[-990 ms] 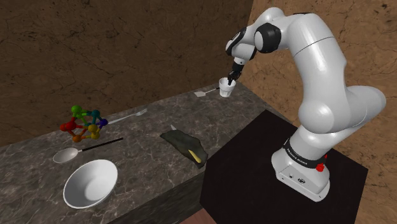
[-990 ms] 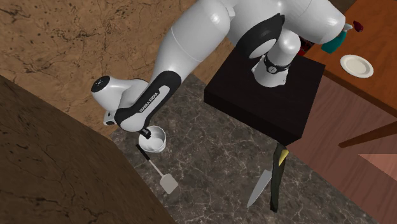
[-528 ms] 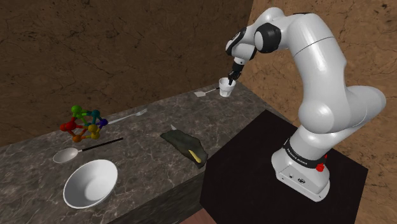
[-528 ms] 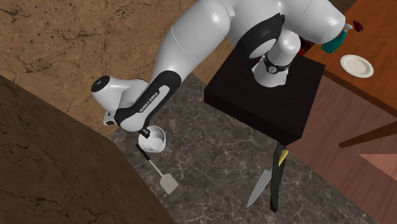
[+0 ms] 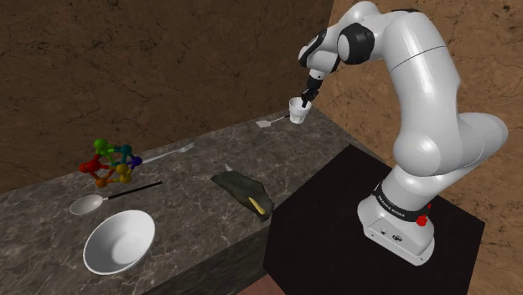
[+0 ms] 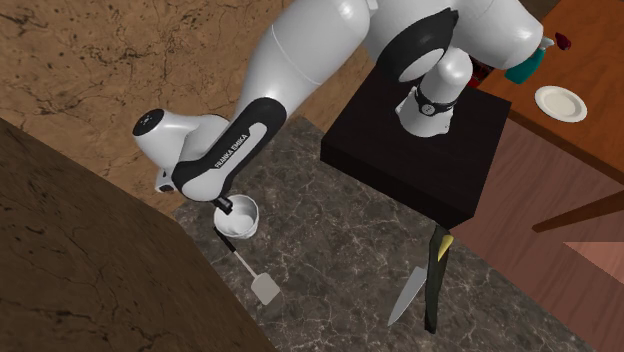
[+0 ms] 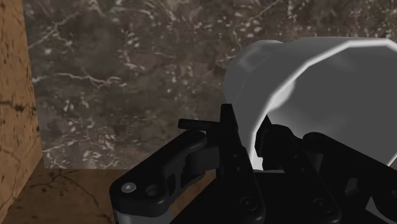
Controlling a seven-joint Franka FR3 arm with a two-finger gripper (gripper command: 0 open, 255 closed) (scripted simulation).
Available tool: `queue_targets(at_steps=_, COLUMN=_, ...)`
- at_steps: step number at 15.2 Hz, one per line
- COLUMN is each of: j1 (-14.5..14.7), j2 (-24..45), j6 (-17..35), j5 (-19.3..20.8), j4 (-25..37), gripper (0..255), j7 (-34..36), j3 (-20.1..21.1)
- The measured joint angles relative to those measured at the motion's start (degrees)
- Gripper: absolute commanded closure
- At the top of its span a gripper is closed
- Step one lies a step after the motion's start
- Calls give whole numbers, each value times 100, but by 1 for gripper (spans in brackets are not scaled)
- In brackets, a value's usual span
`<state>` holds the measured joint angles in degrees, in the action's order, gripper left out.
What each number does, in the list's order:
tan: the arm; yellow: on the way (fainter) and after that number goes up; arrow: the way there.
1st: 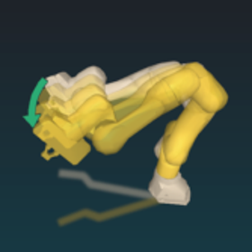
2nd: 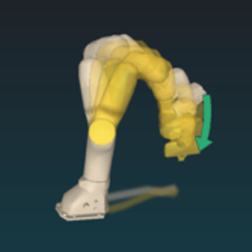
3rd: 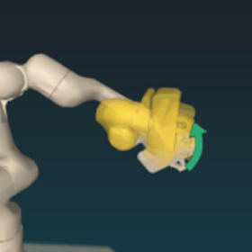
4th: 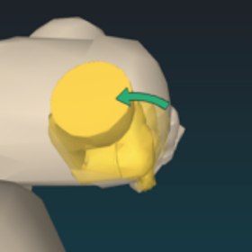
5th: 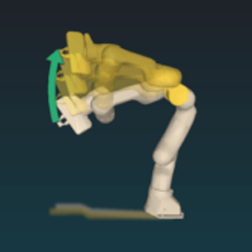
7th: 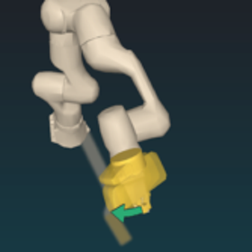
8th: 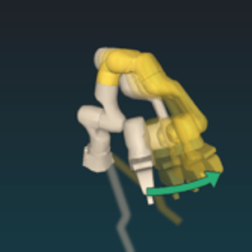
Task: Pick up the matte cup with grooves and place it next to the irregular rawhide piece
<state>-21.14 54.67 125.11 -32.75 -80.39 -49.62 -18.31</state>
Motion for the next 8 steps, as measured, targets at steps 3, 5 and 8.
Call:
queue_targets(at_steps=3, j1=34, j2=-188, j6=-100, j5=45, j4=-89, gripper=255, j7=30, j3=-48)
queue_targets(at_steps=5, j1=49, j2=-289, j6=-171, j5=76, j4=-120, gripper=255, j7=50, j3=-78)
queue_targets(at_steps=8, j1=87, j2=-477, j6=-276, j5=126, j4=-203, gripper=255, j7=86, j3=-127)
